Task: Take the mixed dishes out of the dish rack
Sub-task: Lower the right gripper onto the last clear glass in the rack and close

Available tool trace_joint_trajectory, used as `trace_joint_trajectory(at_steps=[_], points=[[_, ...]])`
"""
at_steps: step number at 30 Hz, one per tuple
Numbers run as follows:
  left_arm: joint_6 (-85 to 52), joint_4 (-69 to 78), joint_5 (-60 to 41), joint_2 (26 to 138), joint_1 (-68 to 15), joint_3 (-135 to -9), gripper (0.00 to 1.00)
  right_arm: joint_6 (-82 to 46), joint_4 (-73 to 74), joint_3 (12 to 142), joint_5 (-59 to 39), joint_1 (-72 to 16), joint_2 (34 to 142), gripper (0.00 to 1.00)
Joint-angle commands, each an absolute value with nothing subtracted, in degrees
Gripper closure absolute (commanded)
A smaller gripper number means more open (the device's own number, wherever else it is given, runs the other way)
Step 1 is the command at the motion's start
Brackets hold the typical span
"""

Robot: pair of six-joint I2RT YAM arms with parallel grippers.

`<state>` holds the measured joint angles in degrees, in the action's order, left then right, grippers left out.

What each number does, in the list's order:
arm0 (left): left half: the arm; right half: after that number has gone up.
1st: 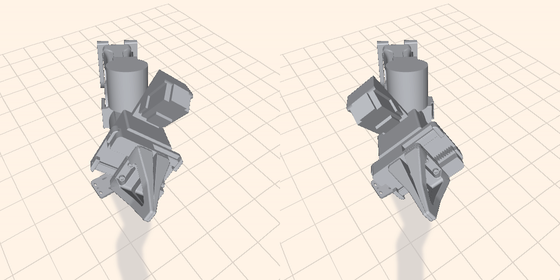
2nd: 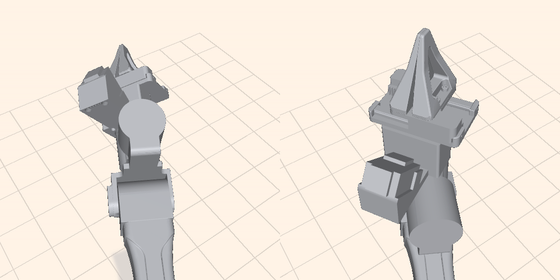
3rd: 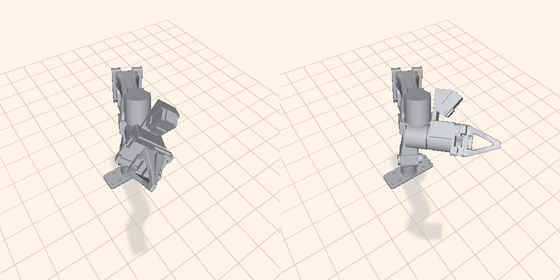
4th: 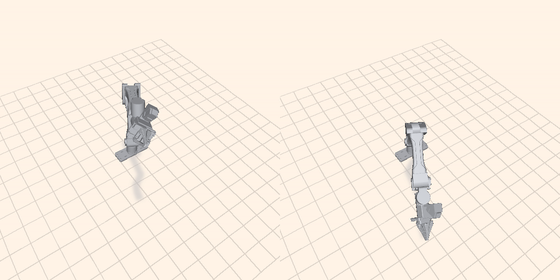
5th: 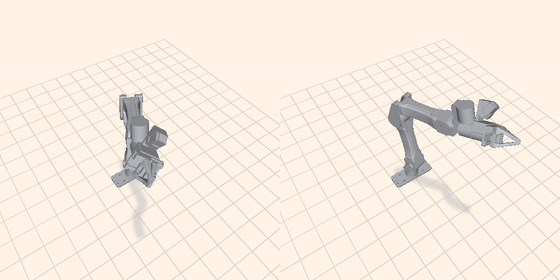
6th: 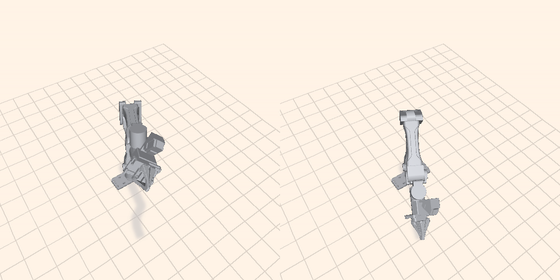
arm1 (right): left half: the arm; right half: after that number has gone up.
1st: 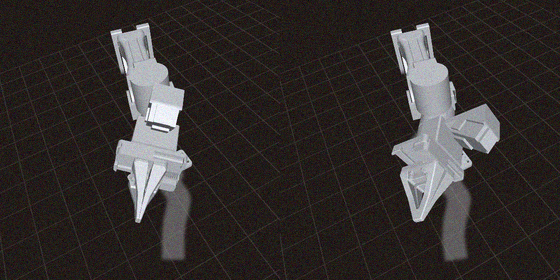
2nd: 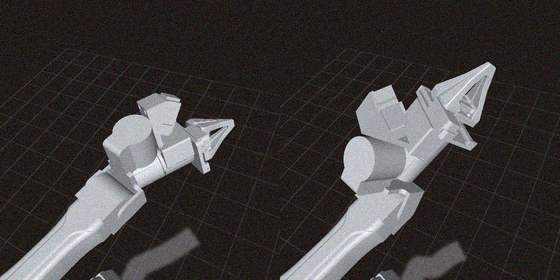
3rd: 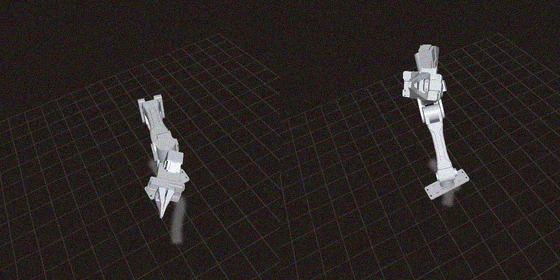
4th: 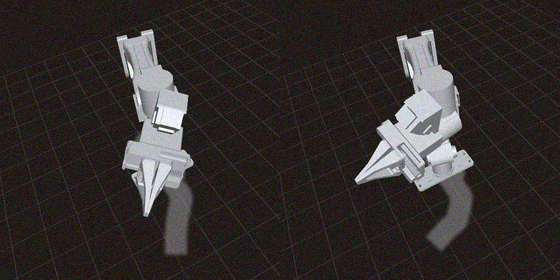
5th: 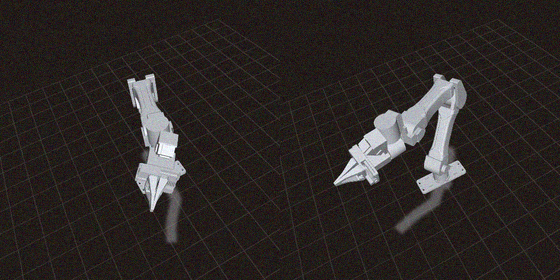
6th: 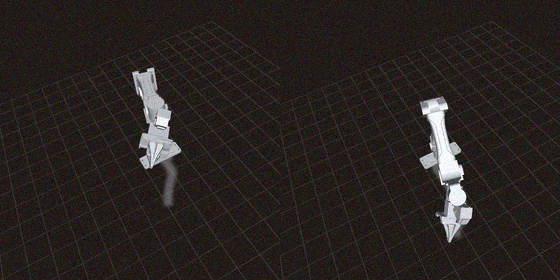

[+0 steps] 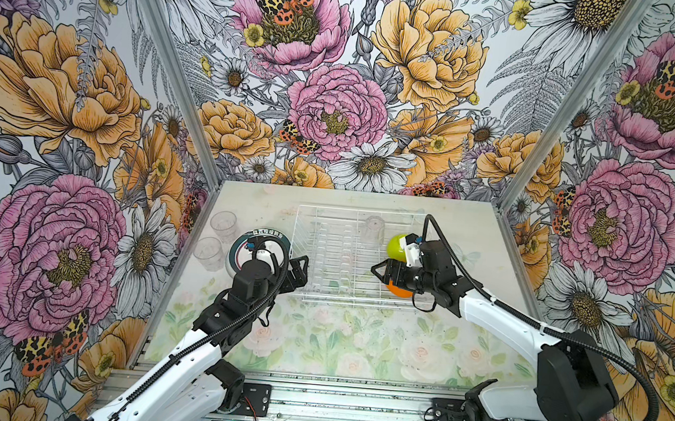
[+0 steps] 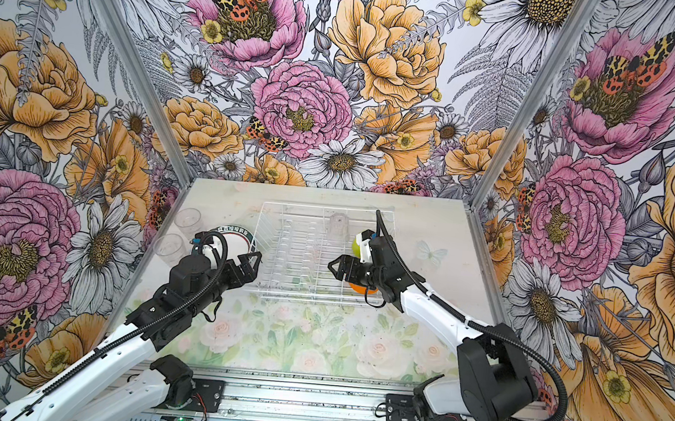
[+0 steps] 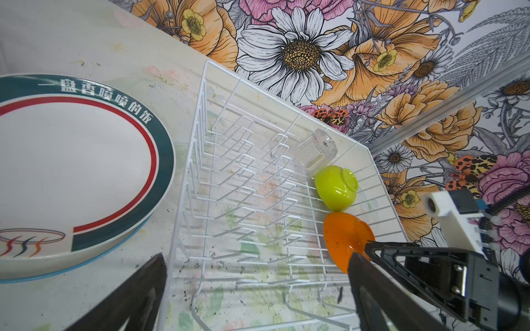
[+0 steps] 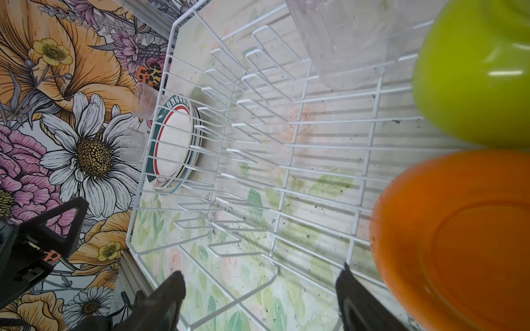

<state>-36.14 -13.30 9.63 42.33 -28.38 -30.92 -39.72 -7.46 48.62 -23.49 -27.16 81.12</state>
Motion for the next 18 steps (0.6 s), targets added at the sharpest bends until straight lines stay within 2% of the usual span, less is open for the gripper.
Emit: trace_joint_trajectory(at_steps=[1, 9, 18], points=[[-37.02, -9.66, 13.43, 41.17, -28.81, -28.16, 0.01, -37.29, -7.20, 54.03, -21.41, -27.64, 83.81, 0.16], [-36.60, -7.55, 12.92, 41.75, -28.76, -27.86, 0.01, -35.40, -8.39, 63.83, -19.03, -27.77, 92.43, 0.16], [-37.95, -5.51, 8.56, 41.15, -28.83, -27.54, 0.01, -32.12, -11.38, 72.99, -11.94, -27.78, 102.12, 0.17]])
